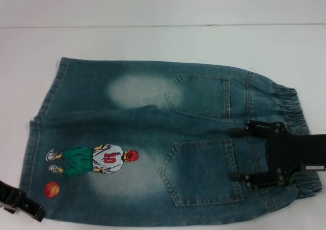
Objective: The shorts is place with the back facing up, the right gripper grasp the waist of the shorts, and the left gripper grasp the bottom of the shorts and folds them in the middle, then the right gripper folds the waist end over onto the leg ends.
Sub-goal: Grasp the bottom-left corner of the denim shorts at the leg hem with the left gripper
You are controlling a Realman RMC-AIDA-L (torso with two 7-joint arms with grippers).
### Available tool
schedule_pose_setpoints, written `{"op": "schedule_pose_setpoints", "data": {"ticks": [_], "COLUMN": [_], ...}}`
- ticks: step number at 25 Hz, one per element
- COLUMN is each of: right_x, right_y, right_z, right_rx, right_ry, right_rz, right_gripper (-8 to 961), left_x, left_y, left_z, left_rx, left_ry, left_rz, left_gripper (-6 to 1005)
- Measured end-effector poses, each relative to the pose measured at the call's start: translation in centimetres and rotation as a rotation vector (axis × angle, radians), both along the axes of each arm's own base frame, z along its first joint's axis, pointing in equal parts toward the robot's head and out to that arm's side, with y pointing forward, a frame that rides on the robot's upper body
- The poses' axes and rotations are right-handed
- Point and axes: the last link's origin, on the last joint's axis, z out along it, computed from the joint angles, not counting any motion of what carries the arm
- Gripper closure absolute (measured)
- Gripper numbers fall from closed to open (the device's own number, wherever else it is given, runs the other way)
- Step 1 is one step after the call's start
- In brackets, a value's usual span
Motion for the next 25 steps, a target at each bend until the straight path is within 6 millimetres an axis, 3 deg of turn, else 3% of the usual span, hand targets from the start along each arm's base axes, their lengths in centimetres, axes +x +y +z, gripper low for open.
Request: {"op": "schedule_pose_setpoints", "data": {"ticks": [11,21,25], "right_x": [-0.1,0.1,0.3], "right_y": [-0.1,-0.3,-0.4], "right_z": [-0.2,-0.3,-0.3], "right_rx": [-0.001,0.0,0.006], "right_ry": [0.004,0.007,0.008], "right_rz": [-0.002,-0.013,-0.02], "right_gripper": [38,37,37], "left_x": [0.2,-0.2,0.0], "left_y": [0.6,1.6,1.7], "left_z": [-0.2,-0.9,-0.6], "left_rx": [0.017,0.075,0.085], "left_ry": [-0.001,-0.017,-0.014], "left_rz": [-0.004,0.037,0.035], "left_gripper": [171,254,386]}}
